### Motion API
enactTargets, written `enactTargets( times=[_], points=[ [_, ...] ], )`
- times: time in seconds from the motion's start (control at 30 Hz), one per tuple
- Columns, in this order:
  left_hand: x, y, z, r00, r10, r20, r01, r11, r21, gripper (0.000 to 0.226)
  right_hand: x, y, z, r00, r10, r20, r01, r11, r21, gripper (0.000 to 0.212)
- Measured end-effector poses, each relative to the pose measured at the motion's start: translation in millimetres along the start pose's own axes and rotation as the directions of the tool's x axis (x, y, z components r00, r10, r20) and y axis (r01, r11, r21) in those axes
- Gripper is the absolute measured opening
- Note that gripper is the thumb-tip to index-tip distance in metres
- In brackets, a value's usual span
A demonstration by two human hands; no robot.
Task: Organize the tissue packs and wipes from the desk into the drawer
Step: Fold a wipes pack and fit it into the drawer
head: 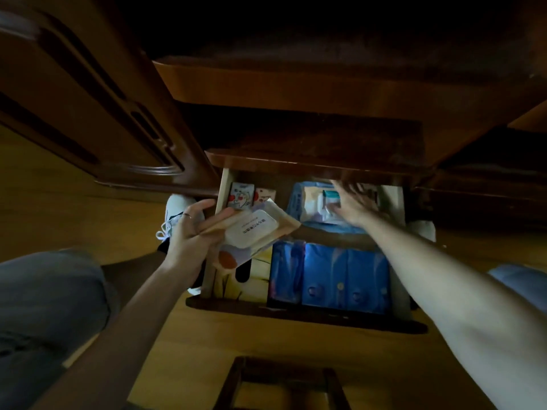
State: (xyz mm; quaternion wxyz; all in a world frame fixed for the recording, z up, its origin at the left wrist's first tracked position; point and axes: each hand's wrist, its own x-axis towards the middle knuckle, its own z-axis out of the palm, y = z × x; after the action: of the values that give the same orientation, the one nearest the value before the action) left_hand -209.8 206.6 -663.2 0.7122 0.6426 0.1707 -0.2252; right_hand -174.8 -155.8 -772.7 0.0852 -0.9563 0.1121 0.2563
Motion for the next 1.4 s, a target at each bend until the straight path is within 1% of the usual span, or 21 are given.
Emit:
enactTargets(
  times=[0.1, 0.2, 0.33, 0.47, 0.5, 0.57, 0.67, 0.8, 0.9, 0.97, 1.03, 1.13, 1.2, 1.27, 1.3, 1.33, 1.4],
  points=[
    [2.9, 0.5, -6.3, 0.995, 0.062, 0.076, -0.069, 0.994, 0.087, 0.055, 9.2, 3.8, 15.5, 0.996, 0.006, 0.088, -0.010, 0.999, 0.046, 0.074],
    [6.6, 0.1, -4.1, 0.995, 0.080, 0.066, -0.088, 0.987, 0.135, 0.055, -12.8, 3.4, 33.6, 0.987, -0.091, 0.135, 0.085, 0.995, 0.050, 0.068],
    [11.2, -0.7, -4.5, 0.994, 0.088, 0.067, -0.096, 0.988, 0.123, 0.057, -33.4, 4.4, 46.6, 0.994, -0.093, 0.058, 0.090, 0.995, 0.047, 0.069],
    [5.9, 4.8, -2.9, 0.985, 0.135, 0.104, -0.149, 0.978, 0.146, 0.056, -40.2, 8.9, 37.3, 0.989, -0.149, -0.014, 0.149, 0.976, 0.159, 0.083],
    [4.1, 5.7, -2.4, 0.983, 0.150, 0.108, -0.165, 0.976, 0.143, 0.055, -44.0, 13.1, 35.8, 0.985, -0.169, -0.023, 0.171, 0.976, 0.134, 0.086],
    [1.6, 6.5, -2.4, 0.981, 0.162, 0.104, -0.174, 0.977, 0.126, 0.053, -52.4, 21.6, 33.7, 0.975, -0.221, -0.017, 0.221, 0.975, 0.029, 0.087],
    [-0.6, 7.2, -3.4, 0.987, 0.144, 0.070, -0.150, 0.984, 0.091, 0.053, -62.1, 20.0, 32.0, 0.975, -0.221, -0.033, 0.219, 0.975, -0.048, 0.078],
    [-4.2, 8.3, -6.8, 0.999, 0.037, -0.004, -0.037, 0.993, -0.116, 0.044, -70.2, 0.0, 25.7, 0.986, -0.162, -0.033, 0.159, 0.984, -0.076, 0.053],
    [-8.2, 11.1, -10.4, 1.000, 0.023, 0.008, -0.021, 0.990, -0.141, 0.041, -82.2, 2.5, 13.7, 0.971, -0.222, -0.093, 0.212, 0.971, -0.107, 0.039],
    [-10.8, 14.2, -5.2, 0.998, 0.038, 0.056, -0.030, 0.991, -0.127, 0.041, -93.3, 14.0, -3.7, 0.951, -0.276, -0.140, 0.270, 0.961, -0.060, 0.032],
    [-10.3, 15.8, 12.3, 0.992, 0.040, 0.116, -0.026, 0.993, -0.117, 0.039, -106.6, 29.9, -28.8, 0.953, -0.257, -0.162, 0.259, 0.966, -0.009, 0.023],
    [-0.6, 14.2, 56.6, 0.988, 0.043, 0.147, -0.042, 0.999, -0.008, 0.035, -130.8, 57.6, -65.0, 0.973, -0.107, -0.203, 0.126, 0.989, 0.081, 0.017],
    [12.0, 8.3, 90.6, 0.988, 0.040, 0.148, -0.049, 0.997, 0.057, 0.029, -150.3, 74.2, -76.4, 0.969, -0.040, -0.245, 0.077, 0.987, 0.141, 0.018],
    [29.6, 0.3, 120.7, 0.990, -0.021, 0.137, 0.010, 0.997, 0.074, 0.025, -169.3, 88.5, -74.6, 0.957, 0.018, -0.290, 0.056, 0.968, 0.245, 0.020],
    [39.3, -3.6, 133.7, 0.987, -0.057, 0.147, 0.041, 0.993, 0.111, 0.027, -177.5, 94.9, -69.9, 0.957, 0.049, -0.287, 0.048, 0.946, 0.320, 0.021],
    [51.1, -9.1, 144.1, 0.981, -0.075, 0.178, 0.041, 0.981, 0.189, 0.027, -183.9, 100.2, -63.8, 0.962, 0.068, -0.265, 0.041, 0.922, 0.386, 0.022],
    [73.9, -19.5, 161.3, 0.962, -0.085, 0.260, -0.011, 0.938, 0.348, 0.031, -190.5, 108.7, -49.0, 0.976, 0.053, -0.212, 0.046, 0.897, 0.439, 0.025]
  ],
)
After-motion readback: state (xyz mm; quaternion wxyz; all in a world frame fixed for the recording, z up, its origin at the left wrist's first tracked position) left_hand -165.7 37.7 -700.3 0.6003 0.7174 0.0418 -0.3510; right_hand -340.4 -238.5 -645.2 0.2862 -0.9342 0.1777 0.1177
